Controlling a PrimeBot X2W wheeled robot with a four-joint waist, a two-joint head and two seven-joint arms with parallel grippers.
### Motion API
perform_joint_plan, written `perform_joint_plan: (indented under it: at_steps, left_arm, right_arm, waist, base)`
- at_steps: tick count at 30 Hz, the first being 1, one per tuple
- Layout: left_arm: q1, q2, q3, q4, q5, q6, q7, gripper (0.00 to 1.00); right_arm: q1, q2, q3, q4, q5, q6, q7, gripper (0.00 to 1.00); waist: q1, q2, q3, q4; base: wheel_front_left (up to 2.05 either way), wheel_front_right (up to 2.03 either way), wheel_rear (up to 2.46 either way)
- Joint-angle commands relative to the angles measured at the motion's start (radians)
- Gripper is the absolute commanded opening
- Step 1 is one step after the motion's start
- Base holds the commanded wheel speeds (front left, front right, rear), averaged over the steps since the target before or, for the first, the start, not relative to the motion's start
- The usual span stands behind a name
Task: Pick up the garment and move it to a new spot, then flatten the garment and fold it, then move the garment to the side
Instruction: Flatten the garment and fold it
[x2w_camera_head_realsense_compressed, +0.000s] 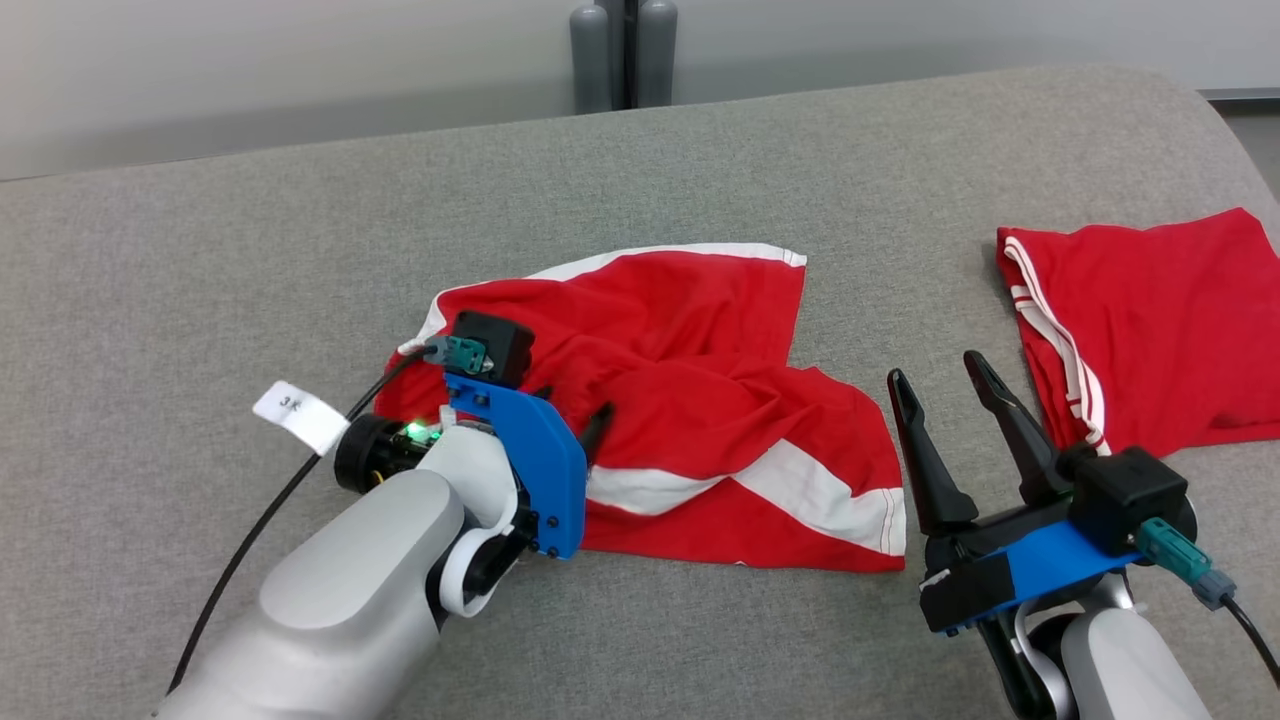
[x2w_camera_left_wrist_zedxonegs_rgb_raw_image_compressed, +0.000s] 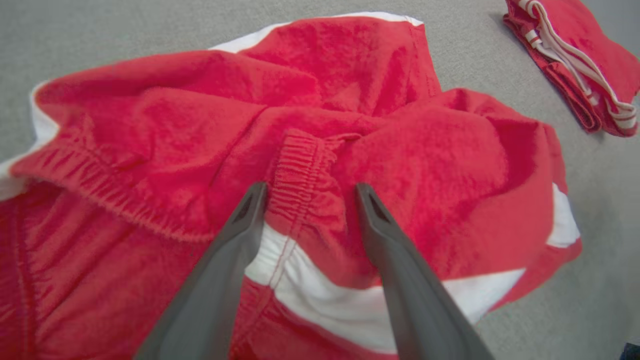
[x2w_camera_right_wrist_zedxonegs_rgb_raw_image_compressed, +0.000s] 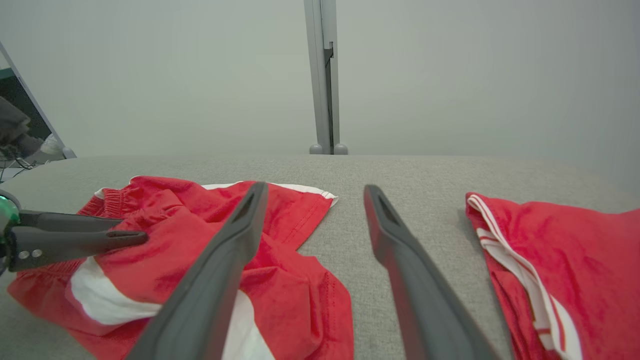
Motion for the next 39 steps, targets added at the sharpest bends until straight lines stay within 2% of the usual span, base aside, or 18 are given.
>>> perform_joint_plan:
  at_steps: [1,4,7,14,17,20,21,22,23,31,39]
  left_arm:
    - [-0.008,-0.011,0.007,0.02,-0.03,-0.011,0.031,0.0]
    - [0.001,-0.011,0.03,0.033,-0.055,-0.01,0.021,0.0]
    - [0.036,-0.013,0.077,0.022,-0.073,0.007,-0.067,0.0]
    - [0.212,0.012,0.215,-0.08,-0.149,0.093,-0.273,0.0]
    - [0.28,0.027,0.247,-0.129,-0.167,0.137,-0.318,0.0]
    - [0.324,0.03,0.26,-0.165,-0.174,0.161,-0.346,0.0]
    - [0.333,0.029,0.266,-0.176,-0.174,0.162,-0.359,0.2]
    - [0.338,0.028,0.266,-0.184,-0.169,0.161,-0.37,0.77]
    - [0.342,0.027,0.267,-0.193,-0.165,0.155,-0.382,1.0]
    - [0.387,0.051,0.31,-0.228,-0.095,0.103,-0.517,1.0]
    - [0.491,0.068,0.388,-0.216,-0.006,0.067,-0.534,1.0]
  right_arm:
    - [-0.002,0.003,0.003,0.004,0.006,0.001,-0.007,1.0]
    - [-0.013,0.005,0.007,0.003,0.01,0.001,-0.007,1.0]
    - [-0.016,0.001,0.0,-0.001,0.01,0.001,-0.008,1.0]
    - [0.015,-0.002,-0.036,-0.03,-0.007,0.001,0.004,1.0]
    - [0.019,-0.005,-0.04,-0.039,-0.007,0.001,0.011,1.0]
    - [0.016,-0.01,-0.041,-0.048,-0.007,0.001,0.017,1.0]
    - [0.016,-0.011,-0.04,-0.049,-0.008,0.001,0.02,1.0]
    - [0.015,-0.011,-0.039,-0.051,-0.01,0.001,0.023,1.0]
    - [0.014,-0.011,-0.037,-0.054,-0.011,0.001,0.025,1.0]
    - [0.032,-0.025,-0.04,-0.066,-0.007,0.001,0.042,1.0]
    - [0.072,-0.031,-0.065,-0.096,-0.009,0.001,0.065,1.0]
  waist:
    - [0.0001,0.0,0.0,-0.002]
    - [0.0001,0.0,0.001,-0.002]
    - [0.0001,0.0,0.002,0.011]
    - [0.0001,0.0,0.0,0.076]
    - [0.0001,0.0,0.001,0.102]
    - [0.0001,0.0,-0.001,0.124]
    - [0.0001,0.0,-0.002,0.129]
    - [0.0001,0.0,-0.004,0.134]
    - [0.0001,0.0,-0.006,0.137]
    - [0.0001,0.0,-0.046,0.14]
    - [0.0001,0.0,-0.082,0.13]
  base:
    - [0.0,0.0,0.0]
    - [0.0,0.0,0.0]
    - [0.0,0.0,0.0]
    - [0.0,0.0,0.0]
    - [0.0,0.0,0.0]
    - [0.0,0.0,0.0]
    - [0.0,0.0,0.0]
    - [0.0,0.0,0.0]
    - [0.0,0.0,0.0]
    - [0.0,0.0,0.0]
    - [0.0,0.0,0.0]
